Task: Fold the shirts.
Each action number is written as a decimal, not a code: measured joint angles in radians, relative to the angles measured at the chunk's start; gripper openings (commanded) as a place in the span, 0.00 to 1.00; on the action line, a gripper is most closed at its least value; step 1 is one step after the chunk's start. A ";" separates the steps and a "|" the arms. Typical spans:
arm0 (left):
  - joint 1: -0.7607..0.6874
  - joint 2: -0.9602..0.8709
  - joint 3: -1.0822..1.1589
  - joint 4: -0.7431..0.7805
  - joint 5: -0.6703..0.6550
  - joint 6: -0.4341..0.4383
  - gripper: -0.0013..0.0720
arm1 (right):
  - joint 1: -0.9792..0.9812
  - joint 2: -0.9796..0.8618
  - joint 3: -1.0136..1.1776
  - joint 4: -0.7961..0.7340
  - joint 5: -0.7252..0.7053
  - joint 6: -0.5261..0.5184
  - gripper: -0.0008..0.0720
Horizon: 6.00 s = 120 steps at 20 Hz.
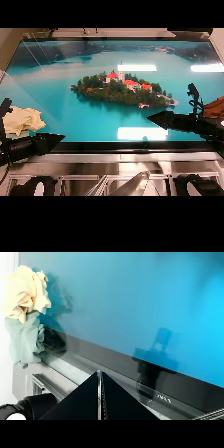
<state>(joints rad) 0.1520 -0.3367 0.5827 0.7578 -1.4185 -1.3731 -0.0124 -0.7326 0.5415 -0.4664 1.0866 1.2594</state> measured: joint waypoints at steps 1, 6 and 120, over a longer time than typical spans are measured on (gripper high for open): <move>0.000 0.000 0.000 0.000 0.000 0.000 0.03 | 0.000 0.000 0.000 0.000 0.000 0.000 0.07; 0.003 -0.019 0.054 0.086 0.036 -0.002 0.65 | 0.000 0.000 0.000 0.000 0.000 0.000 0.07; -0.026 -0.936 0.858 -0.046 0.277 0.211 0.52 | -0.018 -0.635 0.858 -0.063 0.006 -0.148 0.73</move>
<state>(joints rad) 0.1261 -1.2724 1.4410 0.7116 -1.1412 -1.1622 -0.0303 -1.3674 1.3994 -0.5289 1.0924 1.1114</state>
